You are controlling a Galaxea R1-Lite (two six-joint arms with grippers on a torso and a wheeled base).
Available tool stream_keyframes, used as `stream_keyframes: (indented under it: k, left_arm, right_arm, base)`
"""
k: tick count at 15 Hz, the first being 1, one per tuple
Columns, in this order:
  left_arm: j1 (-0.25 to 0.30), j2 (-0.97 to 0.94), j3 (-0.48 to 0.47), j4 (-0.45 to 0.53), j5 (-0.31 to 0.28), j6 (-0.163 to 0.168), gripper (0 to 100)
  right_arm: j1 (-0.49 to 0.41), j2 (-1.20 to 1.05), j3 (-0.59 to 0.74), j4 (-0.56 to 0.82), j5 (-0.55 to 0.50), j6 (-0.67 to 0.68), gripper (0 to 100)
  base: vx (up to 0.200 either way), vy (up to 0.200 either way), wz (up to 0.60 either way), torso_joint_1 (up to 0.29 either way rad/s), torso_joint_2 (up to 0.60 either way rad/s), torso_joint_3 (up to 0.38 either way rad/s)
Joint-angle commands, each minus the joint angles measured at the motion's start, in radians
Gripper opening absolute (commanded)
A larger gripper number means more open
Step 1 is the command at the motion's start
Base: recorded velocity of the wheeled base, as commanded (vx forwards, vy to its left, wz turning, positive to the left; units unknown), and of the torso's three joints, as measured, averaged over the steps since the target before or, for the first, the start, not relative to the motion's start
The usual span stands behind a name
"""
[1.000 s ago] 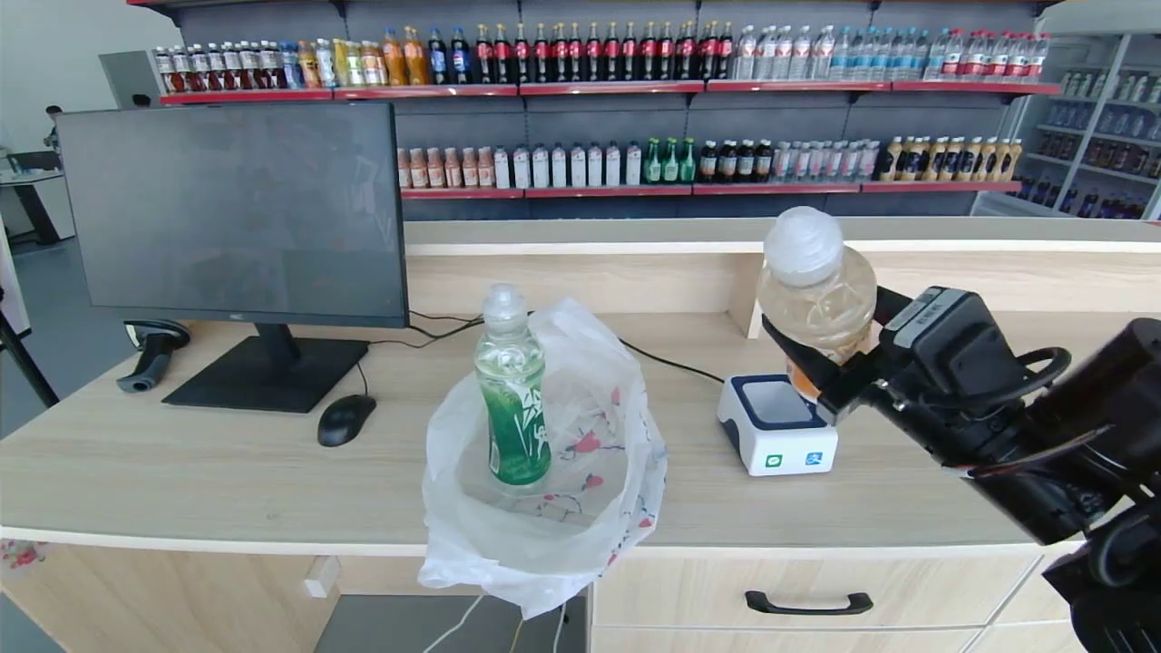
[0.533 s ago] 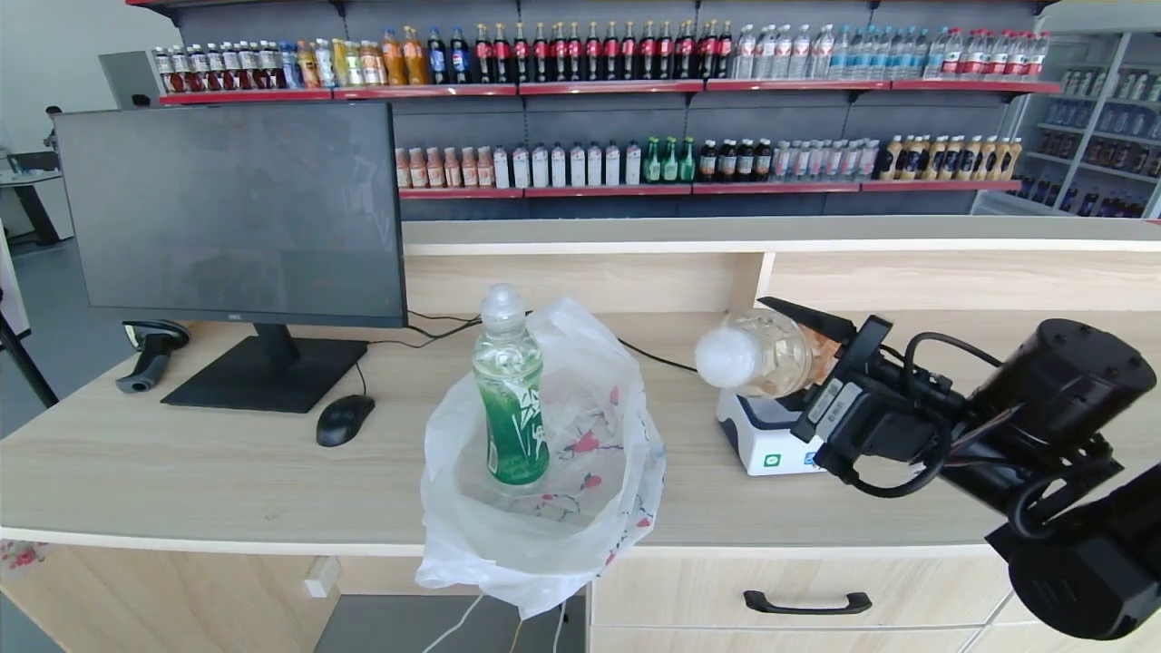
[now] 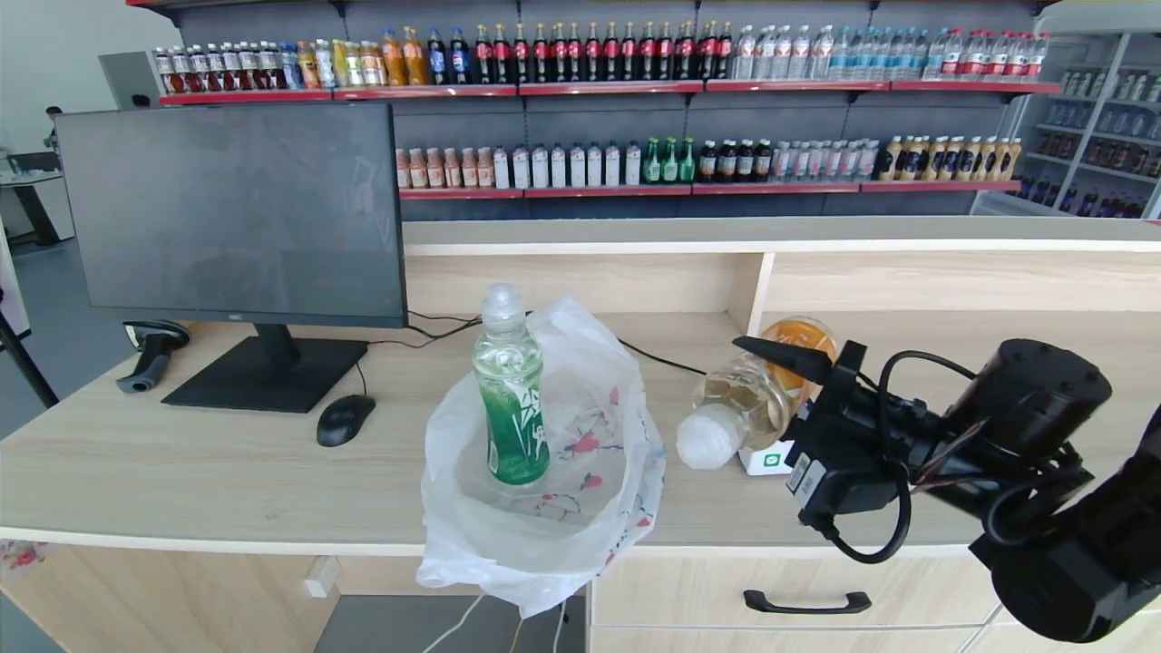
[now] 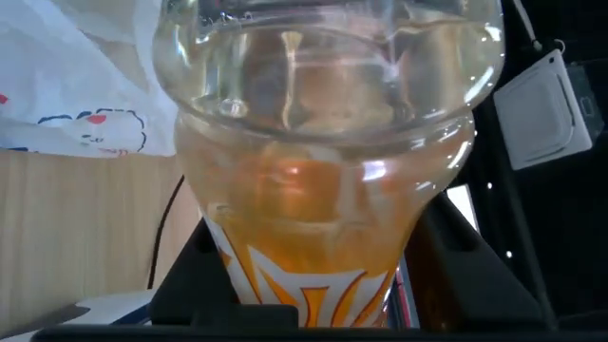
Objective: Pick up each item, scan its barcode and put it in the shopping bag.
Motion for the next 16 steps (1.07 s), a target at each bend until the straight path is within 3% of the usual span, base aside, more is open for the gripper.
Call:
stream_keyframes:
  k: [1,16]
  left_arm:
    - [0.0,0.0,0.0,0.0,0.001,0.0,100]
    - [0.001,0.0,0.0,0.0,0.001,0.0,100]
  right_arm:
    - [0.002,0.02,0.006,-0.003,0.005,-0.016,0]
    - [-0.019,0.124,0.002,-0.003,0.042,-0.045,0]
  base:
    - [0.0,0.0,0.0,0.0,0.0,0.0]
    - [0.0,0.0,0.0,0.0,0.0,0.0]
